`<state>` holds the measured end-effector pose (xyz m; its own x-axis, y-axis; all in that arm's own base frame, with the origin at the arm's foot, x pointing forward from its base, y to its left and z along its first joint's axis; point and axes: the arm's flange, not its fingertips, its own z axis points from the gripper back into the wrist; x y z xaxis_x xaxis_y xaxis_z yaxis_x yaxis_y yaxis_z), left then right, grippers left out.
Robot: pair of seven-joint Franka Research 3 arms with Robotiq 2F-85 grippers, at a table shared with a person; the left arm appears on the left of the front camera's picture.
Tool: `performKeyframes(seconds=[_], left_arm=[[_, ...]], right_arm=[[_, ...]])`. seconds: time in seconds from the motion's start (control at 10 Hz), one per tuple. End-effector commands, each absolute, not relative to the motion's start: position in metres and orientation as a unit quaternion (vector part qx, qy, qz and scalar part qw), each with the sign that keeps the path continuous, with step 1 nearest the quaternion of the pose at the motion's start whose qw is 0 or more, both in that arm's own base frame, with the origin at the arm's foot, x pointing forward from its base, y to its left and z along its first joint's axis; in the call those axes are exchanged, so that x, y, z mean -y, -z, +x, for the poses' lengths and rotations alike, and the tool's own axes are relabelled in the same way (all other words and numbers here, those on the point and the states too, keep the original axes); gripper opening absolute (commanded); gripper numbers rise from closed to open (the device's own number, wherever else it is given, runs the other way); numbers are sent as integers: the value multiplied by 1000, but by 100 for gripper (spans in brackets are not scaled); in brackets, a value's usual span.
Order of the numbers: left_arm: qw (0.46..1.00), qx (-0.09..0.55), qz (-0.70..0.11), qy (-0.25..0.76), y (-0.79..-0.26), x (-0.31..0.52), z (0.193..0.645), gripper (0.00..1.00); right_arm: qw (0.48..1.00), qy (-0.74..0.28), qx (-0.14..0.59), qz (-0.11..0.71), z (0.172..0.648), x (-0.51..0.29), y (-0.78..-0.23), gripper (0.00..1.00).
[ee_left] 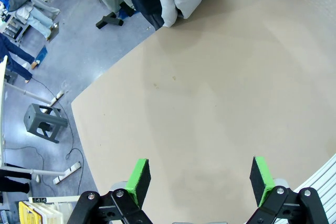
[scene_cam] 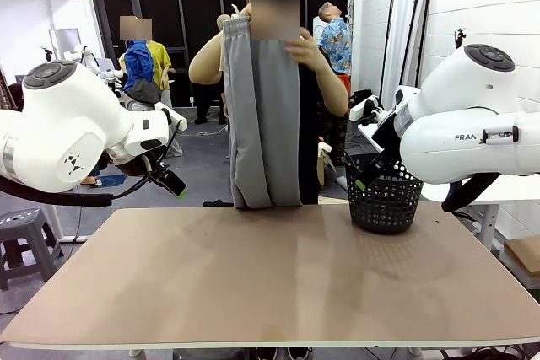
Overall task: Fold the training pants.
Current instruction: Grab both ends of the Training pants handed by a person.
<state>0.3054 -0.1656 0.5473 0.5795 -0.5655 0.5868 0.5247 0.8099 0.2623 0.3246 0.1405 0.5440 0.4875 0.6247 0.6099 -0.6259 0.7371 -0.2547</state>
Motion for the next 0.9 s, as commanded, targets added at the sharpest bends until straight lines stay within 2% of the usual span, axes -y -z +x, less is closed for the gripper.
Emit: performKeyframes(seconds=[0.0, 0.8], left_arm=[[886, 343, 33, 309, -548, 164, 306, 100], [886, 343, 33, 309, -548, 164, 306, 100]], right_arm=[[862, -363, 353, 1, 325, -141, -544, 100], [862, -363, 353, 1, 325, -141, -544, 100]])
